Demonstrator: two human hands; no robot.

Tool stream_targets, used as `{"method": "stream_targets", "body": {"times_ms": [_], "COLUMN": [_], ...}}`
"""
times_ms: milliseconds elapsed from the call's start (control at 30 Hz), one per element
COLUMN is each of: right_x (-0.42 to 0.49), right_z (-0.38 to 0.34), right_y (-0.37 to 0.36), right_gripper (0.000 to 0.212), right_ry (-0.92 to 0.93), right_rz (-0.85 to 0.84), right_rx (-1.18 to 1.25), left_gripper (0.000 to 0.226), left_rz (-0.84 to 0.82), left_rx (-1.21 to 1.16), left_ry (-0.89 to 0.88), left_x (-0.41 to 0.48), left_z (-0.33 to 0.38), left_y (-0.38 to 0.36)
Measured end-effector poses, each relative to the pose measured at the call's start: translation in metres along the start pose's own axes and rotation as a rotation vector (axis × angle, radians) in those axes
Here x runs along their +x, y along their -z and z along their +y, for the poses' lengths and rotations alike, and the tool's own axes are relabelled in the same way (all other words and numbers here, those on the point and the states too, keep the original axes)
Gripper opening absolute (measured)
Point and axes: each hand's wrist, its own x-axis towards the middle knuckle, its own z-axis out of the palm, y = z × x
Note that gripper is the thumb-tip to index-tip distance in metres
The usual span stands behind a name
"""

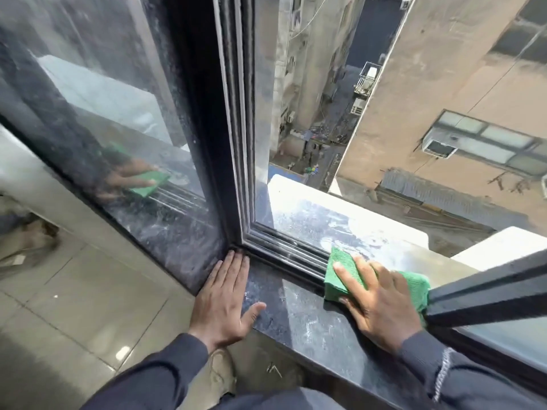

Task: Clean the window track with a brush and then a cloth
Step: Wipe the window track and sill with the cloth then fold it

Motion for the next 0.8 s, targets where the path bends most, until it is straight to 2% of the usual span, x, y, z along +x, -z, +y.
{"method": "stream_targets", "body": {"times_ms": [133,267,333,433,633,800], "right_x": [0.04,0.105,0.114,0.086,0.008,-0.006], "right_z": [-0.049,-0.116,-0.121,-0.09,-0.042,-0.08], "right_y": [0.009,0.021,0.024,0.021,0.014,0.046], "right_gripper": [0.06,0.064,0.065,0.074,0.056,0.044], "right_ry": [-0.011,0.076,0.114,0.105,-0.141,-0.491], "right_rz": [0.094,0.114,0.079,0.042,0.158,0.392], "right_rx": [0.051,0.114,0.108,0.077,0.07,0.189], "left_gripper": [0.088,0.087,0.087,0.088,0.088,0.089], "left_rz": [0.0,0.002,-0.006,-0.013,-0.036,-0.02], "left_rx": [0.0,0.04,0.059,0.048,0.004,-0.044], "left_ry": [0.012,0.01,0.015,0.012,-0.002,-0.036], "left_x": [0.001,0.001,0.002,0.001,-0.001,-0.001], "left_z": [0.002,0.003,0.005,0.004,0.003,0.0], "left_y": [0.001,0.004,0.006,0.009,0.011,0.01]}}
